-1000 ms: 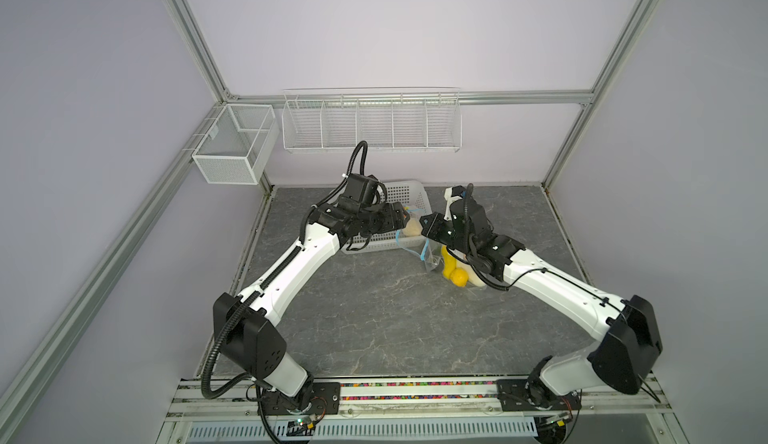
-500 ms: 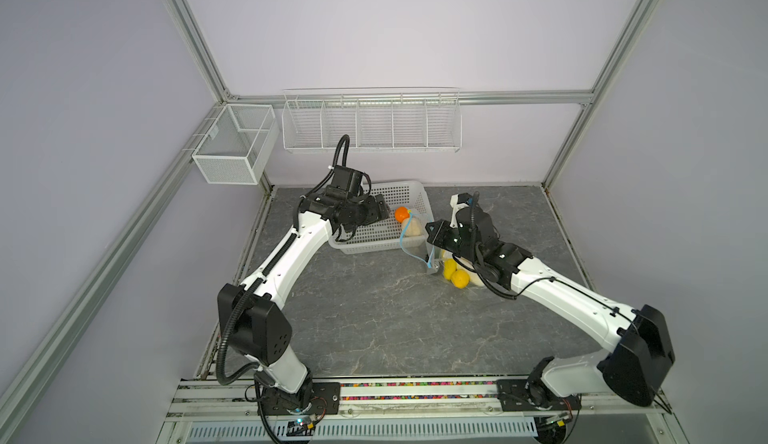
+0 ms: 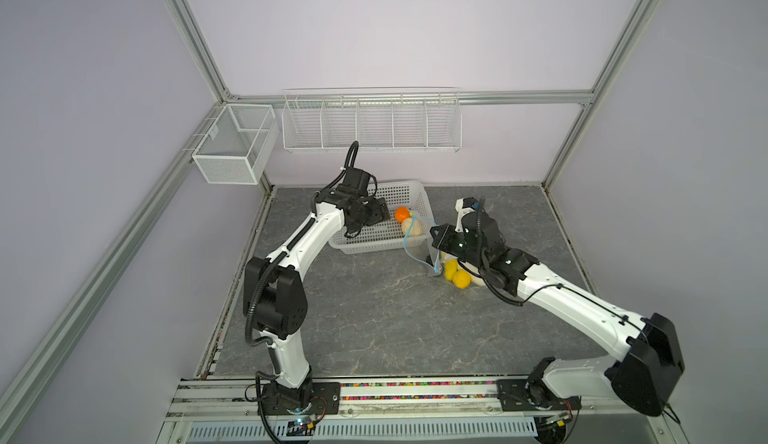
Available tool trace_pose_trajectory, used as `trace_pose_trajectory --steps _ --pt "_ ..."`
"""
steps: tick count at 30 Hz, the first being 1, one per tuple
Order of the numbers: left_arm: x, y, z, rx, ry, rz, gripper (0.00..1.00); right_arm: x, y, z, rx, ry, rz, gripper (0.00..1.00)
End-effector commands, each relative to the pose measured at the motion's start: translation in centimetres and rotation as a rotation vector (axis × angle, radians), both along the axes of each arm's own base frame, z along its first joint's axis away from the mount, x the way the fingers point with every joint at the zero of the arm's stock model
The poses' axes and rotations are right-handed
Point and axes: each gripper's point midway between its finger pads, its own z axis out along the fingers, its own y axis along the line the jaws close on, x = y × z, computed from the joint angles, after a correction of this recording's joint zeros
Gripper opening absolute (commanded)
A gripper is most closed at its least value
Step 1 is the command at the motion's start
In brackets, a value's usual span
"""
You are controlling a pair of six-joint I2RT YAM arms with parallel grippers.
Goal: Place the food in the zip-top bag and seal the zipper
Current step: 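Raise the left gripper out of the bag and move over the basket, then lower the left gripper onto the pale pear and close on it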
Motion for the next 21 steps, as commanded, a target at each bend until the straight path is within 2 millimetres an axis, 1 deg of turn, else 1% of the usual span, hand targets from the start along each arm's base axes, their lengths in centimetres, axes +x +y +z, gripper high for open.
trace_pose_trajectory --steps 1,4,7,12,16,21 --pt "1.0 0.1 1.2 0.0 -0.038 0.016 0.94 0.0 -0.2 0.0 -0.001 -0.003 0.002 0.06" --pt "1.3 0.1 1.1 0.003 -0.035 0.014 0.96 0.1 -0.3 -0.3 -0.013 0.002 -0.003 0.06" --pt "1.6 0.1 0.5 0.016 -0.021 0.018 0.96 0.1 -0.5 -0.5 -0.027 0.011 -0.008 0.06" --pt "2.7 -0.5 -1.4 0.036 0.02 0.011 0.95 0.0 -1.5 -0.6 -0.055 0.0 -0.029 0.06" --pt "3.6 -1.6 -2.6 0.019 0.051 -0.01 0.95 0.1 -2.2 -0.6 -0.073 0.003 -0.033 0.06" --pt "4.2 -3.2 -3.9 0.023 0.078 -0.036 0.95 0.2 -3.6 -0.6 -0.098 0.0 -0.059 0.06"
